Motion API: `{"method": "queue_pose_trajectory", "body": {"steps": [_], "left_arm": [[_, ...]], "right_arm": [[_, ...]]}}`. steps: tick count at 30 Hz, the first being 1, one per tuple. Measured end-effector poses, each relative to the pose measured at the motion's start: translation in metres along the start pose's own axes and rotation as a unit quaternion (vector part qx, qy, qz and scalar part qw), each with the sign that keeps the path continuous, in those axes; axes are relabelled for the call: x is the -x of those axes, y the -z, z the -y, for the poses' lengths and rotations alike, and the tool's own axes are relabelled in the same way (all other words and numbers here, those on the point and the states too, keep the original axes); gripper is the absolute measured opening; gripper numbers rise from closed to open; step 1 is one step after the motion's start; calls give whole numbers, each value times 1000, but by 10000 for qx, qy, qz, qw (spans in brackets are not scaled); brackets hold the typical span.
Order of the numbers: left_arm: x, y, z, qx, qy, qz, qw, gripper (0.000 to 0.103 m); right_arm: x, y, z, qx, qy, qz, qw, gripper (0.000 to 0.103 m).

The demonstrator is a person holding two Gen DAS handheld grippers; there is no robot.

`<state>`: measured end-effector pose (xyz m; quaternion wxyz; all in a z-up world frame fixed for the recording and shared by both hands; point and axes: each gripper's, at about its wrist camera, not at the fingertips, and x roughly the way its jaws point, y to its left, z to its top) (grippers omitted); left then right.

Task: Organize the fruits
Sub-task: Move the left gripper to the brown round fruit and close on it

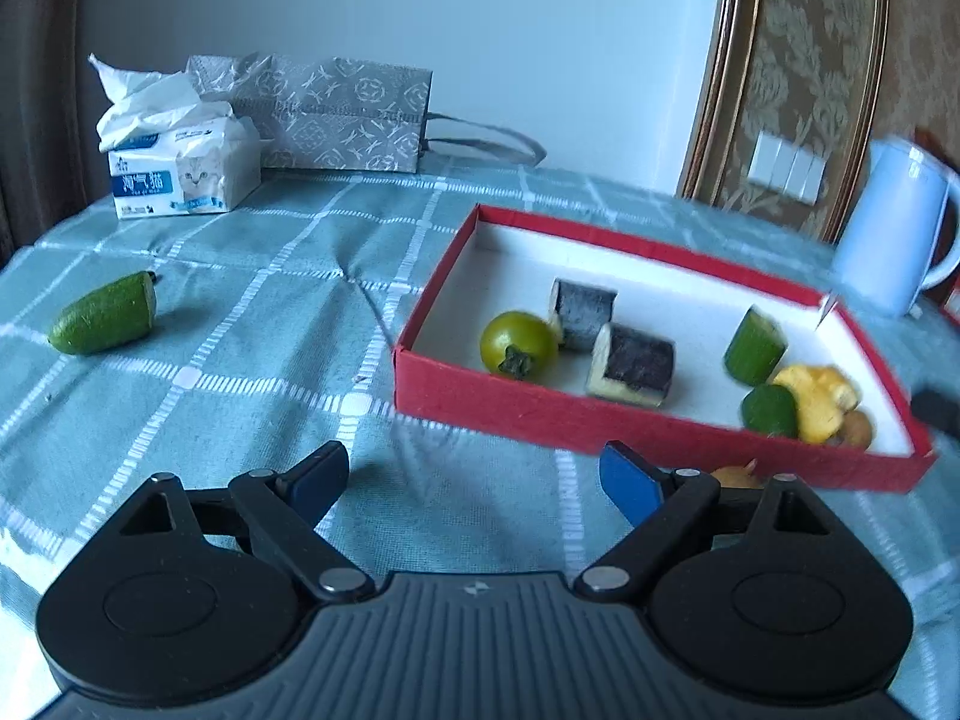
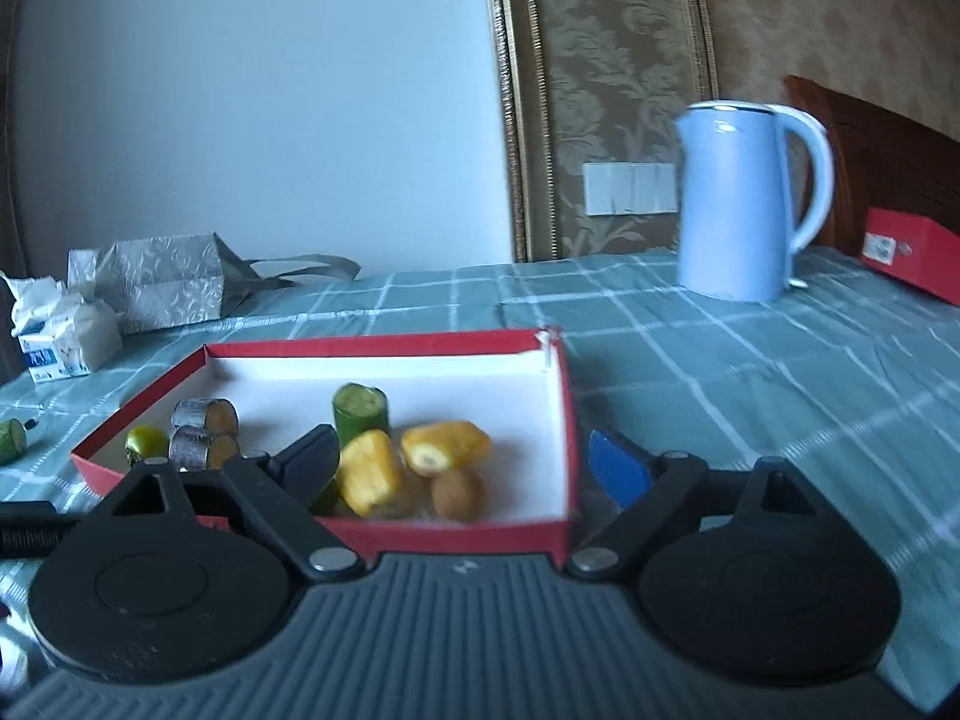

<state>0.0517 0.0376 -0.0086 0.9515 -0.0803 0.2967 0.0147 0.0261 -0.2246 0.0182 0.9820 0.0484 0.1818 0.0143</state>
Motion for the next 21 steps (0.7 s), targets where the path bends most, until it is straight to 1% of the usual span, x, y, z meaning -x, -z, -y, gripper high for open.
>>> {"method": "queue_pose_trajectory", "body": {"steps": [2, 4, 5, 7, 11, 15, 18, 21], "left_arm": [[5, -1, -1, 78, 165, 118, 9998, 91], [11, 0, 1, 33, 304, 265, 9992, 91], [13, 0, 4, -17, 314, 316, 9990, 91], [15, 1, 9, -148, 354, 389, 9985, 91], [17, 2, 14, -273, 466, 408, 9977, 91], [14, 3, 19, -308, 768, 278, 9962, 91], [13, 5, 26, -378, 703, 314, 9963, 91], [6, 5, 28, -276, 710, 134, 9970, 91]], "right_arm": [[6, 6, 6, -9, 123, -19, 9999, 90], [9, 10, 9, 26, 177, -11, 9998, 96], [9, 12, 11, 8, 231, -15, 9997, 100], [8, 11, 13, -59, 242, -48, 9997, 100], [6, 12, 16, -151, 157, -136, 9997, 100], [8, 13, 14, -129, 128, -94, 9998, 100], [7, 12, 13, -120, 145, -157, 9997, 100], [6, 13, 14, -140, 128, -210, 9996, 100]]}}
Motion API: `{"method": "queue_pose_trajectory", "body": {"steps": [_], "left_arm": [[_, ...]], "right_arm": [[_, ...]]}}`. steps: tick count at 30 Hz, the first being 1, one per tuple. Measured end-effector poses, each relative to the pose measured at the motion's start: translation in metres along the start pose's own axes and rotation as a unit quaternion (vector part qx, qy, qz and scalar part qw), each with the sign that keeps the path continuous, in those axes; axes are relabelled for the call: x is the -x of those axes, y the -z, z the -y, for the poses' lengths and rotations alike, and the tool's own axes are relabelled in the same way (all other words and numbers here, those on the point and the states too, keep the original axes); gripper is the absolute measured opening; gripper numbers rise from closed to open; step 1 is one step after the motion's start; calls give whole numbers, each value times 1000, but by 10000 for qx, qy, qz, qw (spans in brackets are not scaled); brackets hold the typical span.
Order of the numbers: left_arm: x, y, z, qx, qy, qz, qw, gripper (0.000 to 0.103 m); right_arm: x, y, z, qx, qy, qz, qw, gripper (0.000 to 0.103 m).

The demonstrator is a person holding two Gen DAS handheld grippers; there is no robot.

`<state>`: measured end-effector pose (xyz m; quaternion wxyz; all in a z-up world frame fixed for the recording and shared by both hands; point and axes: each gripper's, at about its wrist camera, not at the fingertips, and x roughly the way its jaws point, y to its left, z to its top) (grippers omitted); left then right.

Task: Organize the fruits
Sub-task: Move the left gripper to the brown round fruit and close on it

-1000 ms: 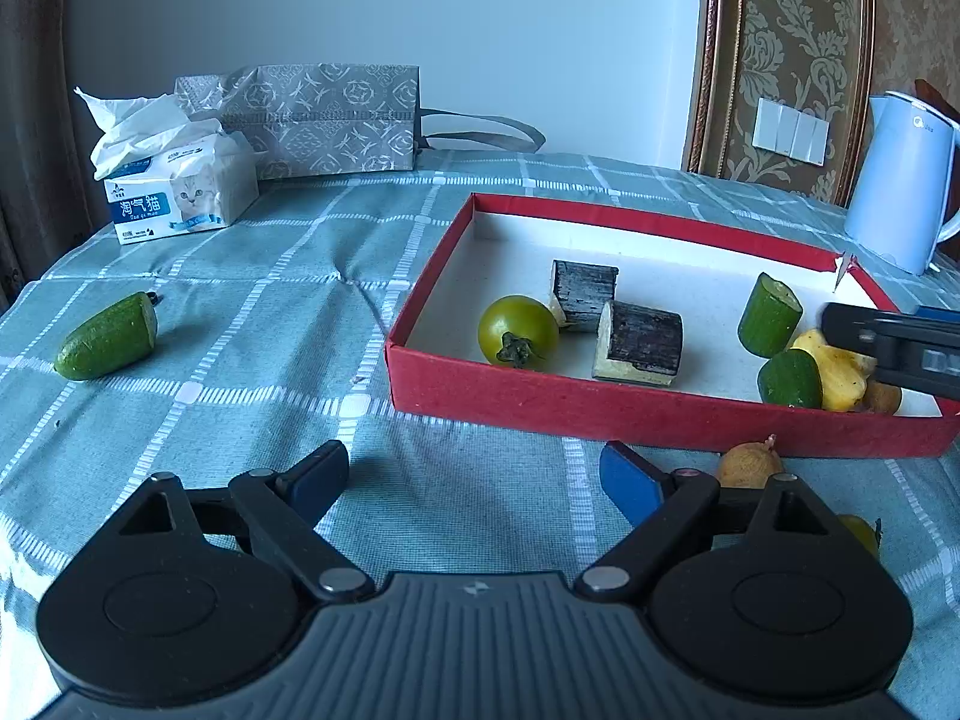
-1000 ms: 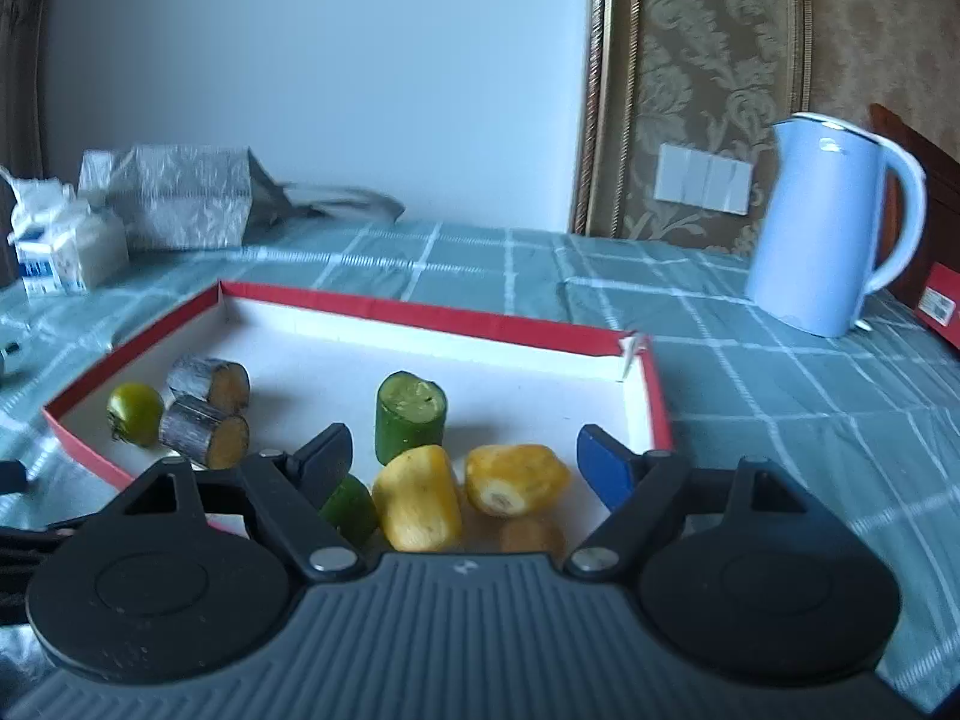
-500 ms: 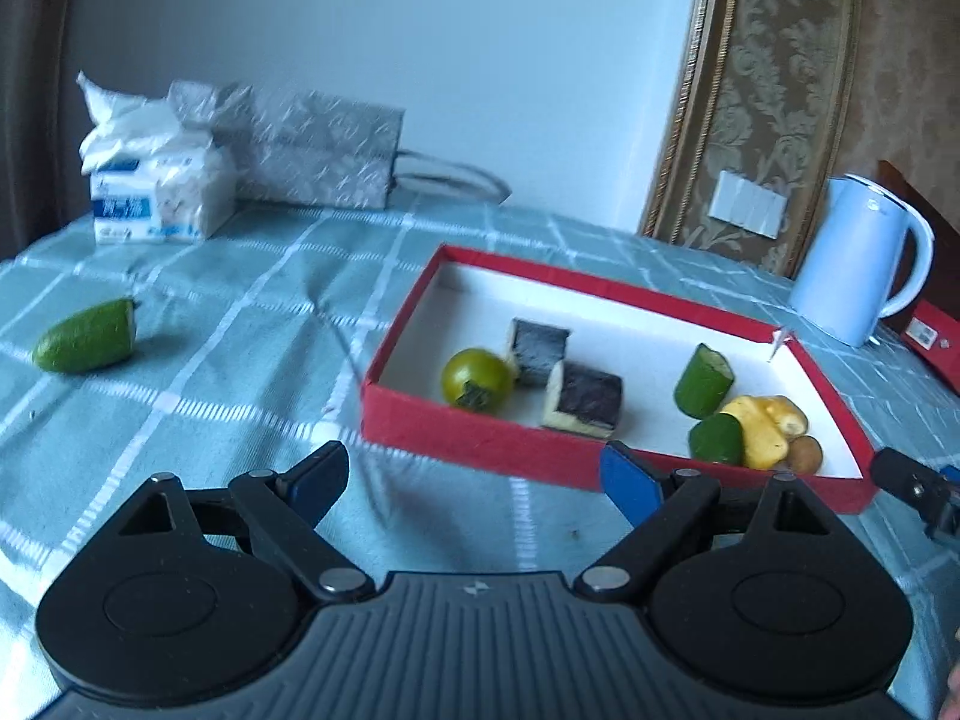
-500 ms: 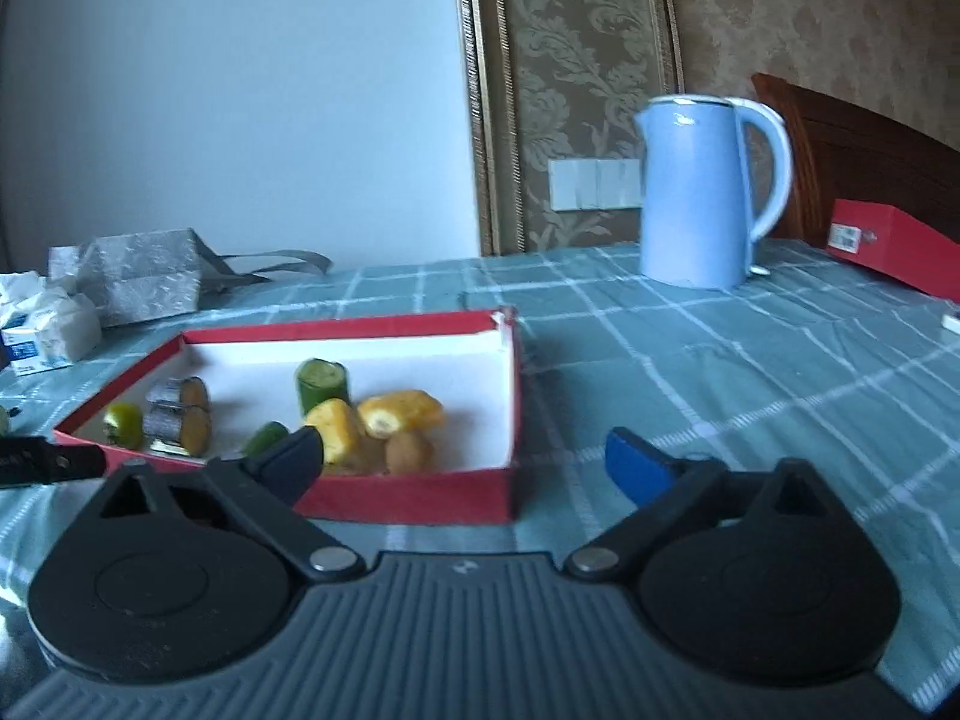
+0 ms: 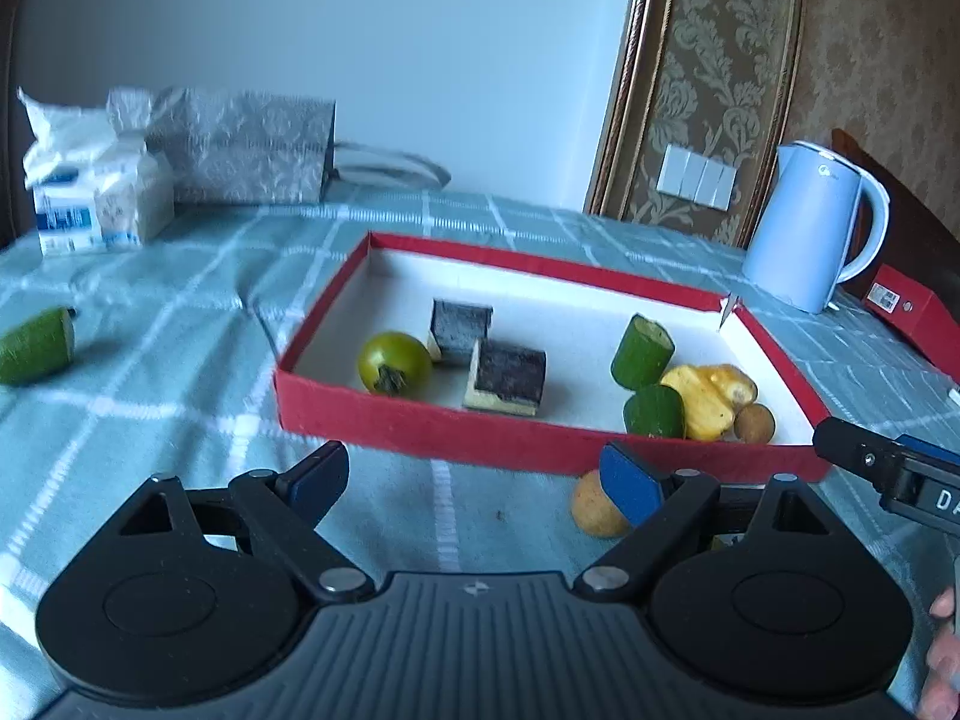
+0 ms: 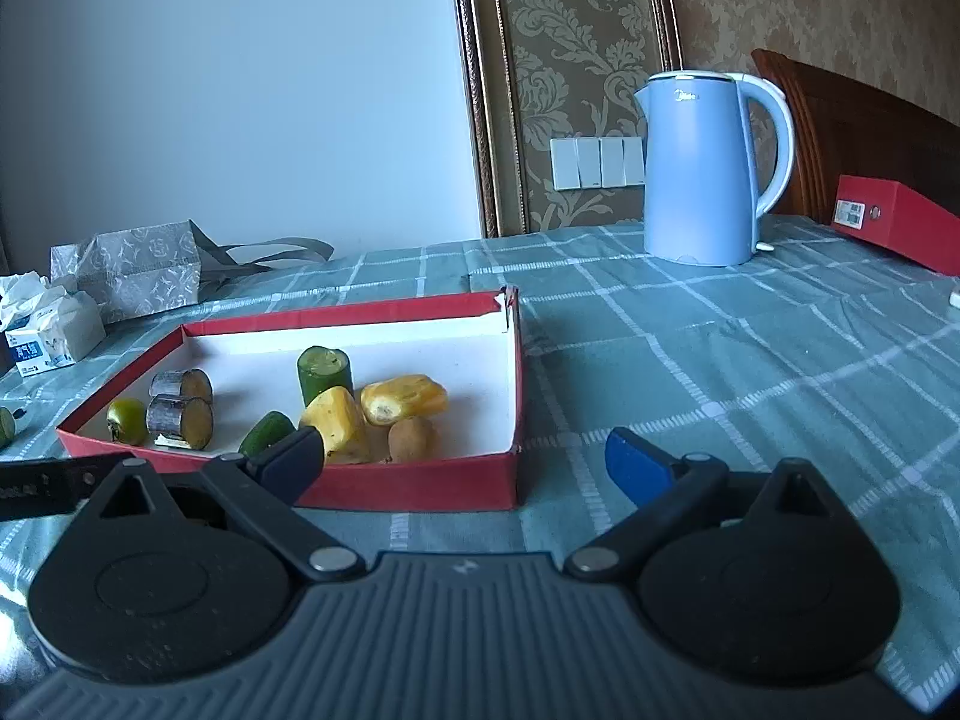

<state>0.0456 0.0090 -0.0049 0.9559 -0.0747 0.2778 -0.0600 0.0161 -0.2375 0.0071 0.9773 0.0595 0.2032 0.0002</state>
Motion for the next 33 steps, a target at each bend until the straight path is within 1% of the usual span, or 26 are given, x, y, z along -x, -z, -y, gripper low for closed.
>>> {"method": "queue_pose_trajectory", "body": {"steps": [2, 5, 7, 9, 10, 13, 15, 17, 20, 22, 25, 27, 30, 31, 32, 33], "left_arm": [[-4, 0, 0, 181, -26, -101, 9998, 91], [-8, 1, 4, 225, -187, -88, 9995, 91], [-7, 2, 9, 171, -264, -40, 9995, 91], [-3, 3, 12, 129, -192, -37, 9997, 91], [0, 4, 13, 74, -136, 13, 9999, 91], [5, 4, 22, -169, -203, 250, 9993, 91], [1, 4, 26, -270, -113, 118, 9995, 92], [-4, 4, 28, -318, -110, 10, 9994, 91], [-10, 2, 25, -132, -37, -119, 9998, 91], [-14, 0, 21, -9, -60, -217, 9997, 91], [-18, 1, 20, 20, -52, -281, 9996, 92], [-19, 1, 22, -49, 22, -338, 9994, 91], [-17, 2, 28, -217, 450, -428, 9978, 91], [-16, 2, 31, -301, 424, -413, 9978, 91], [-17, 4, 35, -407, 316, -406, 9978, 91], [-19, 4, 36, -423, 276, -402, 9979, 91]], "right_arm": [[0, 0, 0, -13, -44, -12, 10000, 100], [1, 0, 0, -20, -85, 1, 10000, 100], [2, -1, -1, -21, -102, 9, 9999, 100], [1, -1, -1, -24, -117, -5, 9999, 100], [2, -1, -1, -26, -118, -8, 9999, 100], [1, -1, -1, -46, -138, -23, 9999, 100], [2, -1, -1, -54, -156, -13, 9999, 100], [2, -1, -1, -50, -163, -19, 9999, 100], [1, -1, -1, -53, -170, -37, 9998, 100], [1, -1, -1, -52, -171, -37, 9998, 101], [0, -1, -1, -60, -158, -56, 9998, 101], [0, -1, -1, -59, -146, -75, 9998, 101], [1, -1, 0, -92, -130, -50, 9999, 102], [1, -1, 1, -115, -122, -54, 9998, 102], [0, -1, 2, -134, -122, -56, 9998, 103], [0, -1, 2, -152, -124, -60, 9998, 103]]}}
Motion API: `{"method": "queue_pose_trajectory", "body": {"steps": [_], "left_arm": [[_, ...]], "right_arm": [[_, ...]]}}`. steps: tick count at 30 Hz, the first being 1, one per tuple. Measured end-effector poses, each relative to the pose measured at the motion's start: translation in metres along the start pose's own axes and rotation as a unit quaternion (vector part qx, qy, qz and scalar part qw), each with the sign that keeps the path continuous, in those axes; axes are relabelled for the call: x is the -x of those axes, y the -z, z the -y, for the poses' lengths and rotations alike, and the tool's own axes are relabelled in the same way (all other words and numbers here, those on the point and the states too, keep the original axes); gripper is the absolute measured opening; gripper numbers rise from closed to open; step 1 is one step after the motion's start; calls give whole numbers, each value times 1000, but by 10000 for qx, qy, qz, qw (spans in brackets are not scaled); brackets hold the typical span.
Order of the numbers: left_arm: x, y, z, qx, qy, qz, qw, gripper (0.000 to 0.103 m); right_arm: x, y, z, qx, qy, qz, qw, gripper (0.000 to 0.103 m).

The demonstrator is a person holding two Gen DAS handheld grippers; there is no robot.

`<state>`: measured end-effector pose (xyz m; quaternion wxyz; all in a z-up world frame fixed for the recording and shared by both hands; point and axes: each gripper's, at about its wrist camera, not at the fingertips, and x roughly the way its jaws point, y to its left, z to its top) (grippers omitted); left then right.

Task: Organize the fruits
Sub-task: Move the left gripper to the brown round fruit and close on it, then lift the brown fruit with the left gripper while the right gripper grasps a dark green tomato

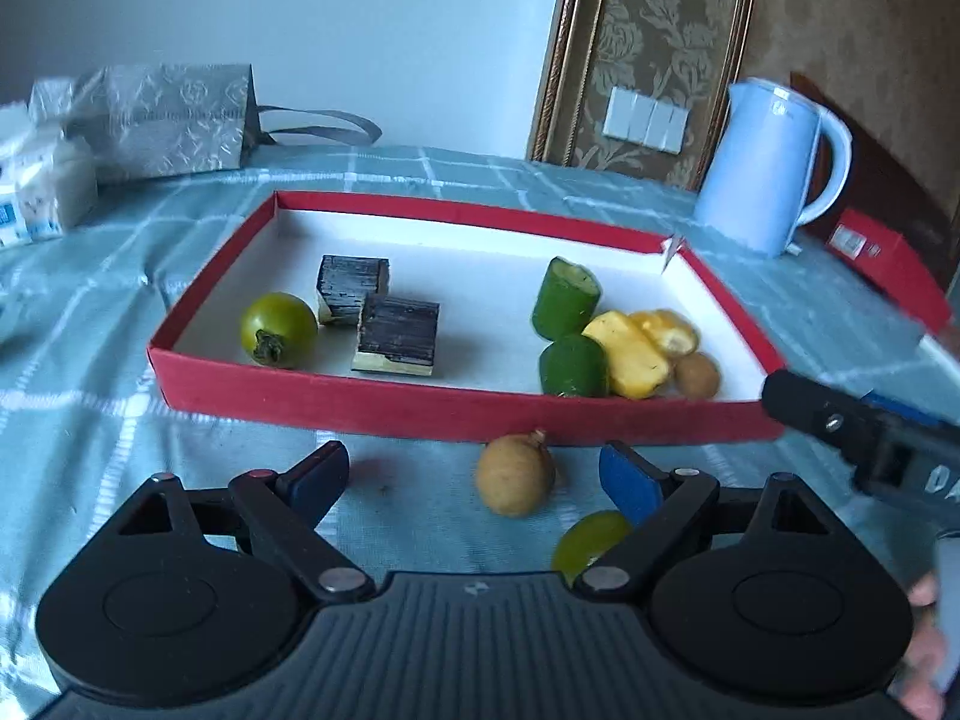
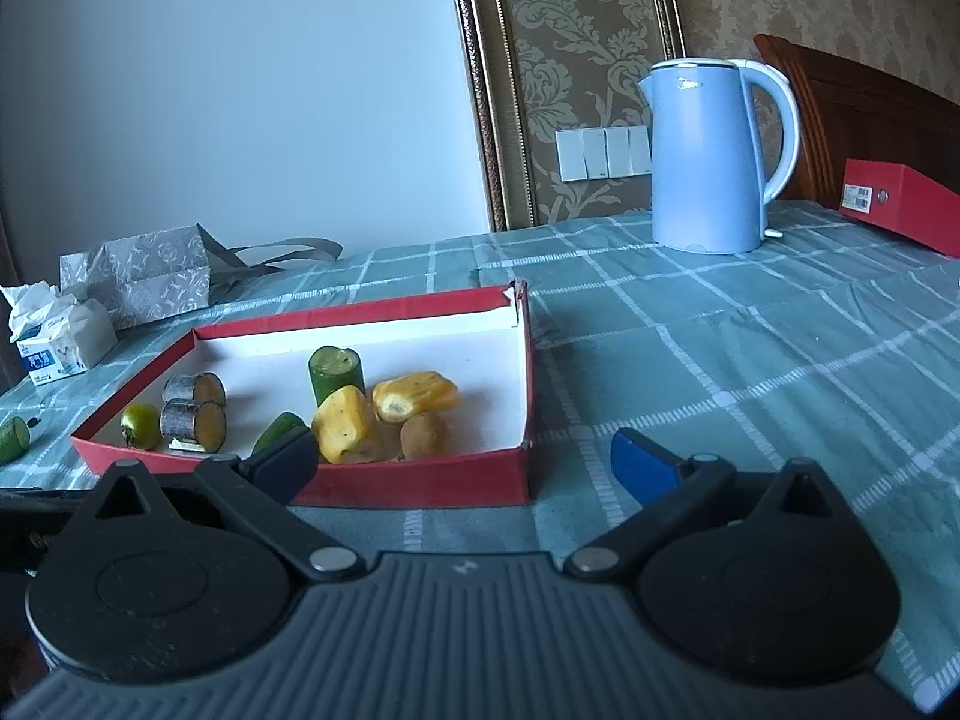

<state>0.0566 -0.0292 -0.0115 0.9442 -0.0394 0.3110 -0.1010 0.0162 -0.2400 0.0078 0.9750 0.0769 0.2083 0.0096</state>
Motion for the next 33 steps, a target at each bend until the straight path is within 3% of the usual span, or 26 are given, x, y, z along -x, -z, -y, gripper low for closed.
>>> {"method": "queue_pose_trajectory", "body": {"steps": [5, 8, 17, 19, 20, 25, 28, 33], "left_arm": [[0, -3, -5, 205, 76, -32, 9998, 90], [2, -2, -6, 163, 6, -22, 9999, 81], [3, -3, -6, -89, -209, -12, 9997, 46], [3, -3, -5, -130, -110, -20, 9999, 29], [4, -2, -5, -145, -38, -26, 9999, 27], [11, 2, 1, -426, -483, 217, 9977, 27], [23, 2, -10, -326, -570, 457, 9968, 26], [31, 3, -37, -38, -825, 479, 9954, 27]], "right_arm": [[0, 0, 0, -20, -16, 16, 10000, 103], [0, 0, 1, -23, -22, -4, 10000, 103], [-1, 0, 2, -87, -22, -59, 9999, 103], [-2, 0, 2, -85, -30, -82, 9999, 103], [-2, 0, 2, -92, -33, -80, 9999, 103], [-3, 1, 2, -84, -76, -119, 9999, 103], [-2, 1, -1, -23, -212, -131, 9997, 103], [6, 4, -16, 363, -587, 3, 9976, 103]]}}
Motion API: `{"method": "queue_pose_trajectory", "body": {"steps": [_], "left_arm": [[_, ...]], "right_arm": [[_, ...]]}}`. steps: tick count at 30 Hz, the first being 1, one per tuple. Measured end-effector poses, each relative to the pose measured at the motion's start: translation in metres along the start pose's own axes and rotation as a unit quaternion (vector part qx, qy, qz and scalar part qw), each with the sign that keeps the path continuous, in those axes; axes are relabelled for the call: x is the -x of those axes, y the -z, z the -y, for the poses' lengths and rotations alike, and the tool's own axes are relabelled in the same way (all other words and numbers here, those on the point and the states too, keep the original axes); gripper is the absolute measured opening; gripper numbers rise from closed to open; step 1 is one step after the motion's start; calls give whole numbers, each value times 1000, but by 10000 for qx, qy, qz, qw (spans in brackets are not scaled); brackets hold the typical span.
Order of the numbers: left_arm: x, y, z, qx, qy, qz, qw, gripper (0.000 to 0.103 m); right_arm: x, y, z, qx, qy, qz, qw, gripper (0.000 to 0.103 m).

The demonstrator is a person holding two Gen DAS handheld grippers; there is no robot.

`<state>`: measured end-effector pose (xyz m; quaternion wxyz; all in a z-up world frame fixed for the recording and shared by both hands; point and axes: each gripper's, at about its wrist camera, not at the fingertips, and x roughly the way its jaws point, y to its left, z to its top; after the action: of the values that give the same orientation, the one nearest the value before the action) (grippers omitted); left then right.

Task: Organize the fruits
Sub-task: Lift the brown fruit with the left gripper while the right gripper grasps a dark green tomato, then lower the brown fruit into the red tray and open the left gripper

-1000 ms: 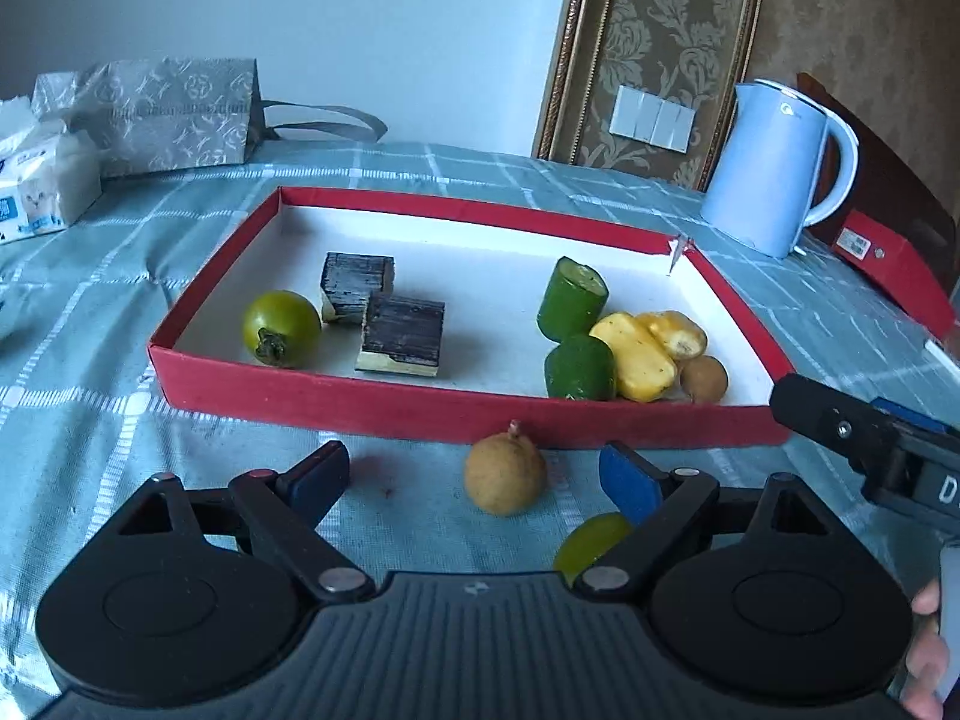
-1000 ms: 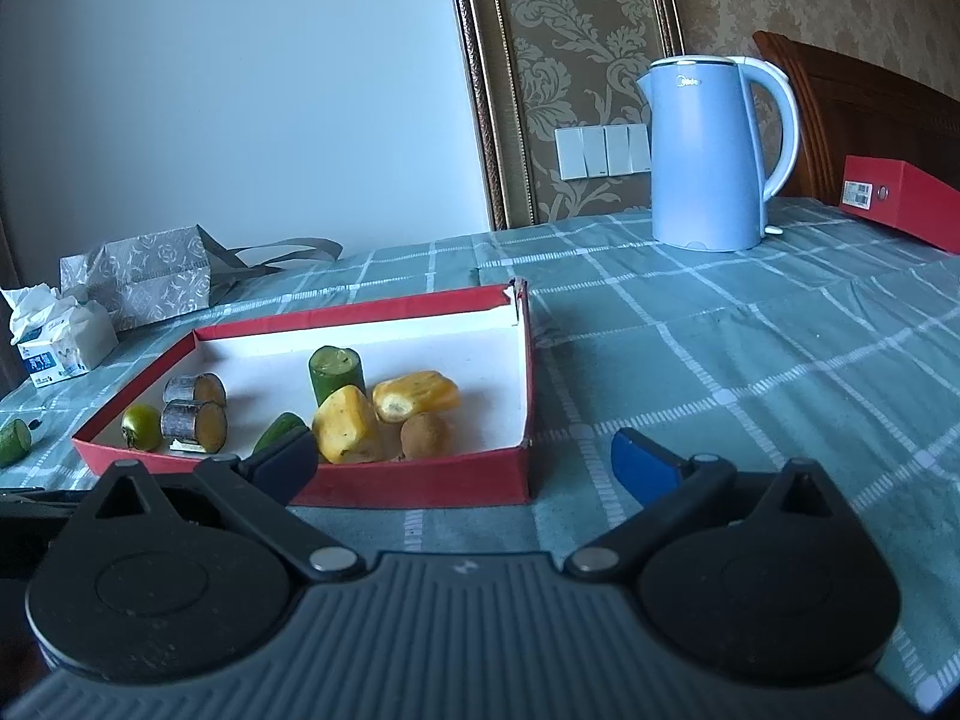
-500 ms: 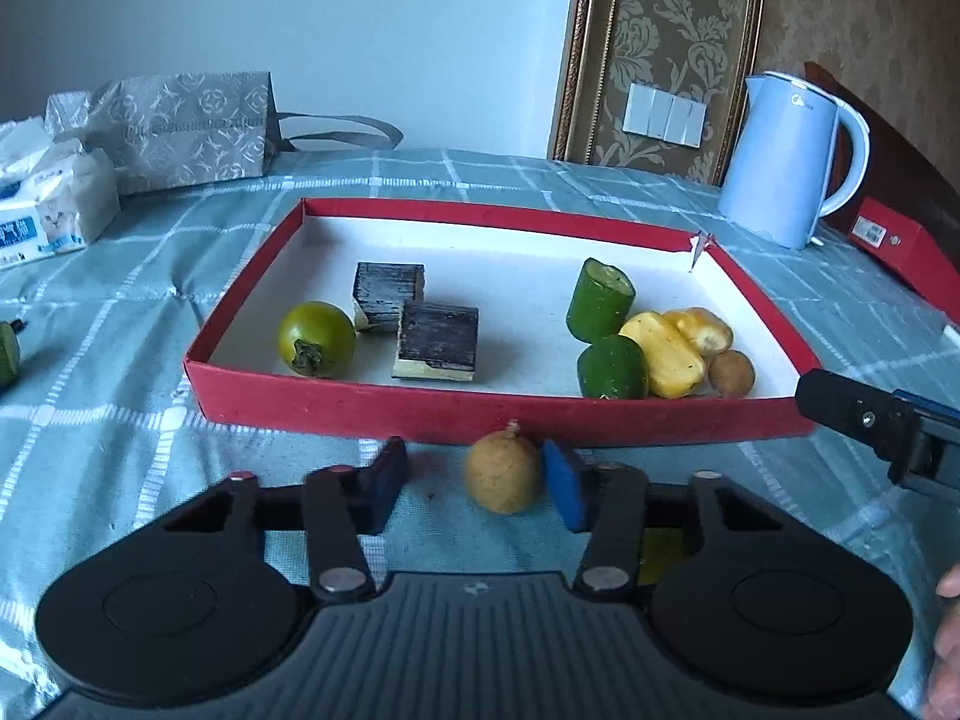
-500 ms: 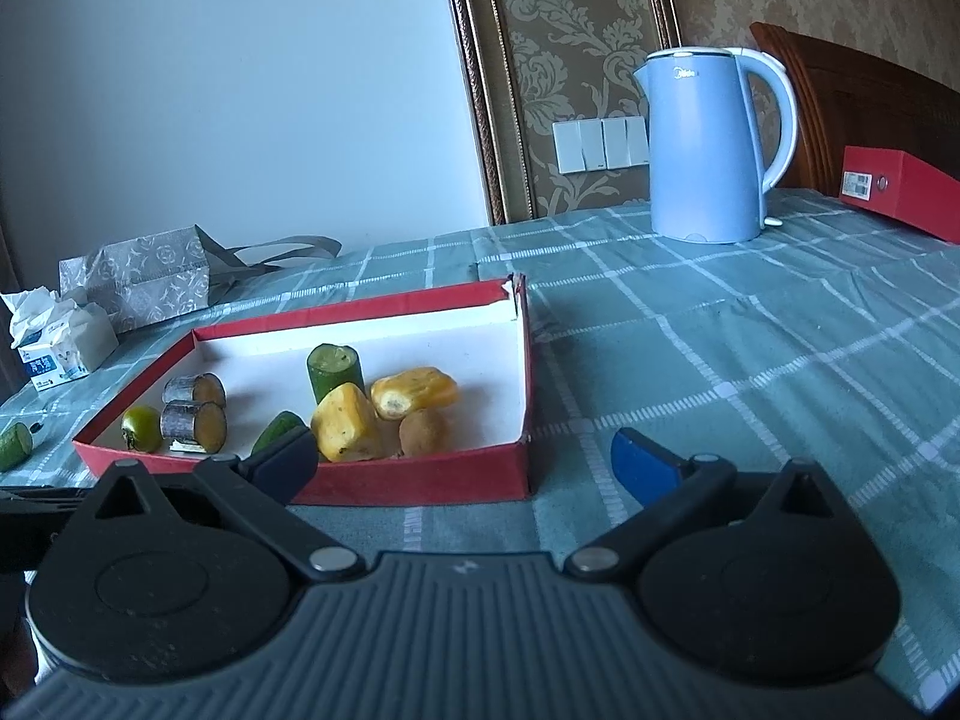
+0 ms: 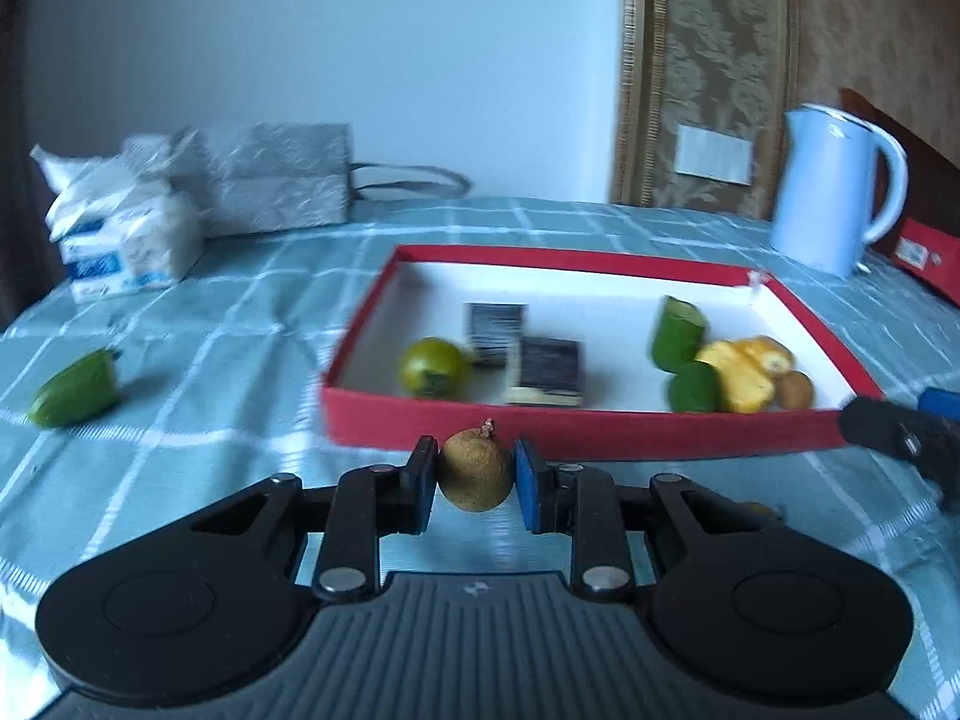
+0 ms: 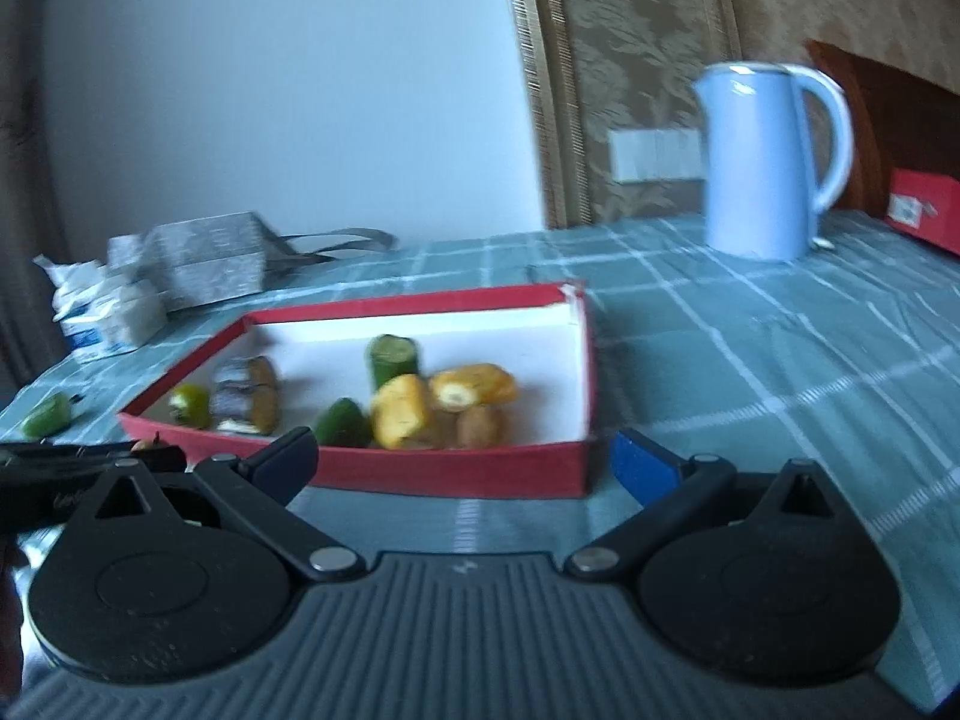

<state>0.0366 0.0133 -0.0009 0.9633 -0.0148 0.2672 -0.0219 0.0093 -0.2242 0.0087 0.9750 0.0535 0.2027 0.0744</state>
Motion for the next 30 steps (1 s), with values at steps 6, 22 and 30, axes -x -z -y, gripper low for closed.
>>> {"method": "queue_pose_trajectory", "body": {"steps": [6, 22, 30], "left_arm": [[-8, -1, -25, 513, -103, -266, 9983, 27], [-8, -1, -28, 634, -58, -298, 9975, 27], [-9, -1, -28, 596, -40, -330, 9977, 27]], "right_arm": [[9, 5, -30, 765, -522, 125, 9956, 96], [-4, 15, -67, 1367, -1184, -592, 9817, 52], [-18, 20, -77, 1361, -1085, -1022, 9794, 33]]}}
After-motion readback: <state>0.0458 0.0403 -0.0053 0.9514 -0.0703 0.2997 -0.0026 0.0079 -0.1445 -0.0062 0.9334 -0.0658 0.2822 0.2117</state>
